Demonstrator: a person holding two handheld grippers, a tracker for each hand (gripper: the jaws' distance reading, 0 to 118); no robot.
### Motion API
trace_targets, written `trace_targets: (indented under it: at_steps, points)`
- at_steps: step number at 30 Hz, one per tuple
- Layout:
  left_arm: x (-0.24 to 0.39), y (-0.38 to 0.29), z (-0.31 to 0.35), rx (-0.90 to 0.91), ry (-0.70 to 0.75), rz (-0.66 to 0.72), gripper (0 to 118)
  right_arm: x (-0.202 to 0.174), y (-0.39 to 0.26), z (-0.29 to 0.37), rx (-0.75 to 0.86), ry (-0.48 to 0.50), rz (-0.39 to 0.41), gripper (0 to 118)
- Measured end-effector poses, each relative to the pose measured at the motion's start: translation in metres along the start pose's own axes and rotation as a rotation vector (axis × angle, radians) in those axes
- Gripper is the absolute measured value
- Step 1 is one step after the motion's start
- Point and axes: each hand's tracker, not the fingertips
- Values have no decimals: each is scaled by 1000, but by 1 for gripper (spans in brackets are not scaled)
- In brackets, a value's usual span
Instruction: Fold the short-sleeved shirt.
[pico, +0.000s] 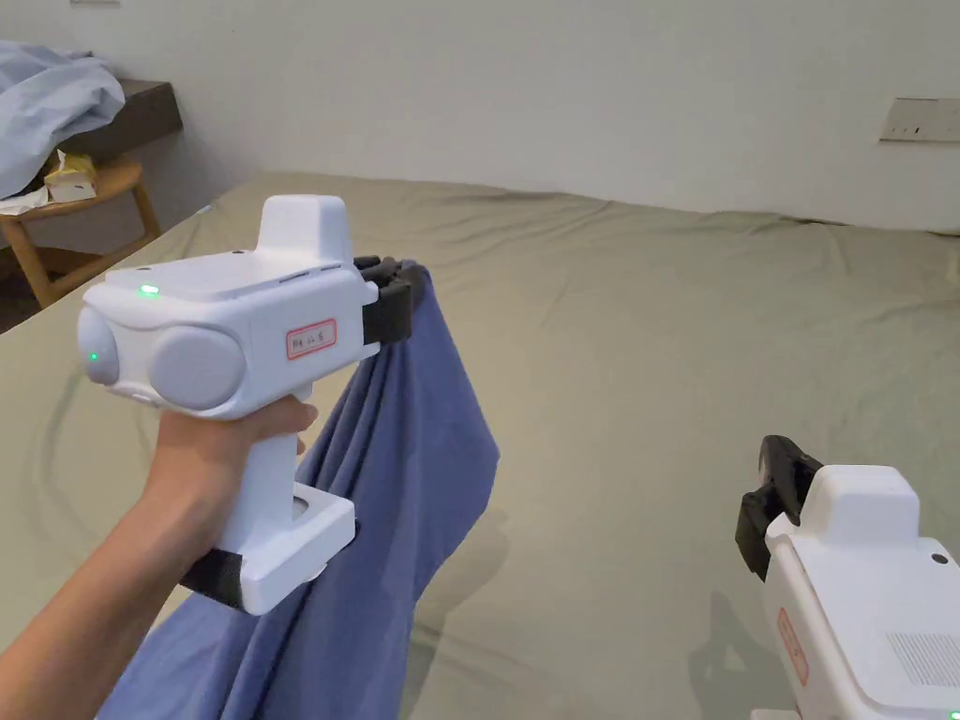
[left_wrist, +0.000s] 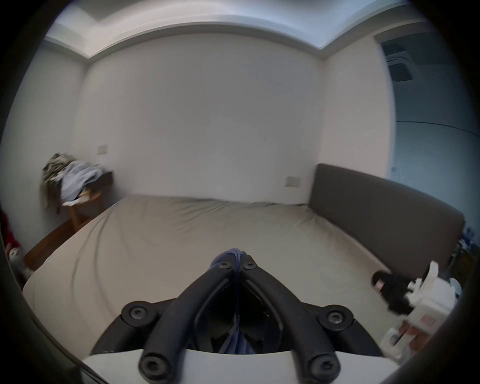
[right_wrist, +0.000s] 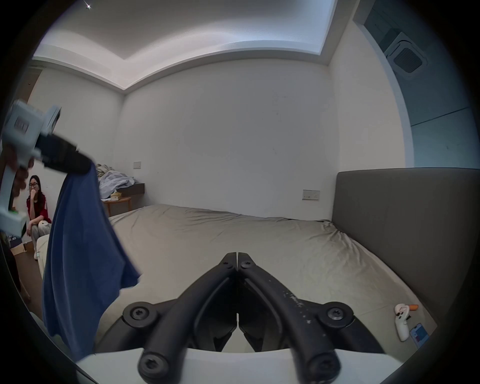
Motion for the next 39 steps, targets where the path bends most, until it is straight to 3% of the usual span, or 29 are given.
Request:
trace_targets:
  at_steps: [7, 15, 23, 28, 33, 35, 36, 37, 38, 39]
  points:
    - [94, 34, -53, 32, -189, -106, 0, 52, 3, 23, 16, -122, 10, 1]
    - [171, 4, -110, -68, -363, -107, 0, 105, -3, 44, 1, -258, 15, 2]
    - [180, -133, -166, -421, -386, -104, 0, 128, -20, 52, -42, -316, 1, 2]
    - [175, -231, -185, -623, -322, -153, 0, 127, -32, 51, -69, -312, -14, 1]
    - [168, -289, -193, -747, -232, -203, 3, 122, -38, 50, -91, -299, -20, 1]
    - [164, -290, -190, -686, -219, -148, 17, 119, -38, 49, -96, -294, -23, 2]
    - [162, -283, -188, -671, -219, -108, 35, 118, -38, 49, -97, -292, -23, 1]
    - [161, -276, -187, -669, -205, -74, 77, 117, -37, 50, -97, -291, -22, 1]
    - [161, -269, -187, -670, -200, -59, 104, 115, -36, 50, -95, -290, -20, 2]
    - [159, -259, -179, -660, -202, -41, 118, 114, -35, 50, -93, -287, -19, 2]
